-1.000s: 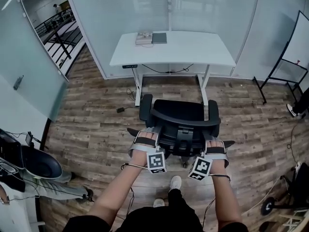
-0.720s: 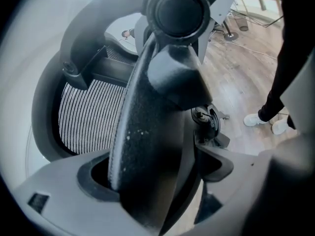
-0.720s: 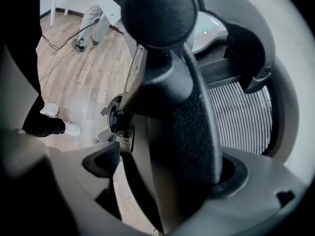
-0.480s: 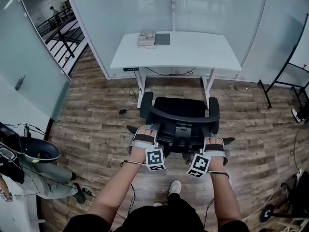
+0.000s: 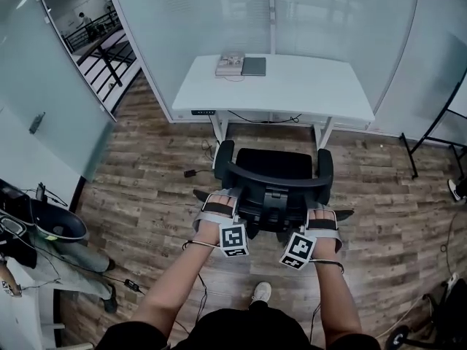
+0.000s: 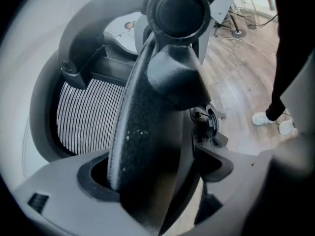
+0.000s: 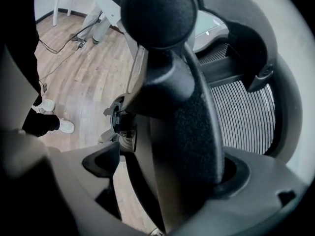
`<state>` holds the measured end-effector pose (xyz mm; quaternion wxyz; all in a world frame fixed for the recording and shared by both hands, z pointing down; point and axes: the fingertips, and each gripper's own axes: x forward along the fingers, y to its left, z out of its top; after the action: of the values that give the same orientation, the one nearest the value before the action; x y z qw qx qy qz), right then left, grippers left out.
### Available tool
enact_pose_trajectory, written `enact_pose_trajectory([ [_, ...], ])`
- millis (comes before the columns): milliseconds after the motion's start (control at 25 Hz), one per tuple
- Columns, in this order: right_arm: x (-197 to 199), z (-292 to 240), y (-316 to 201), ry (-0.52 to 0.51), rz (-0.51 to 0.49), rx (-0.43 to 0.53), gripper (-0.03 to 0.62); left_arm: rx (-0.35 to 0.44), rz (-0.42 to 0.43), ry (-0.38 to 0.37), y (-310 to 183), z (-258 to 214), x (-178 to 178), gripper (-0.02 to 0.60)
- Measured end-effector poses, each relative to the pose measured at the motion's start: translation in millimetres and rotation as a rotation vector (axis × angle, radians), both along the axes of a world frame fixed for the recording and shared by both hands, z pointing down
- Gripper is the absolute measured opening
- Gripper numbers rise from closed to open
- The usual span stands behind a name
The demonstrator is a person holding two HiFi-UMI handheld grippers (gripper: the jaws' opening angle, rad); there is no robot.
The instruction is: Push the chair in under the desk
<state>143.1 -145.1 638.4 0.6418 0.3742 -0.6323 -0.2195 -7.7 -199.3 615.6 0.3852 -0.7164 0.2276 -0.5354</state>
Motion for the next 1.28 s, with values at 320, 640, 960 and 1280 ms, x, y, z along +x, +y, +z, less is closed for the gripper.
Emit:
enact_pose_trajectory([
  [320, 11, 2, -30, 0.007, -0.04, 0.004, 0.526, -0.008, -0.029, -0.005, -25, 1, 9, 0.482],
  [640, 12, 2, -46, 0.007, -0.046, 0.007, 0.526, -0.017, -0.043, 0.005, -41, 9, 11, 0.482],
  [960, 17, 3, -66, 0.01, -0.052, 0.006, 0.526, 0.013, -0.038, 0.006, -62, 4, 16, 0.483],
  [1280, 22, 4, -102, 0.012, -0.054, 0.0, 0.526, 0.009, -0.044, 0.002, -97, 3, 20, 0.482],
])
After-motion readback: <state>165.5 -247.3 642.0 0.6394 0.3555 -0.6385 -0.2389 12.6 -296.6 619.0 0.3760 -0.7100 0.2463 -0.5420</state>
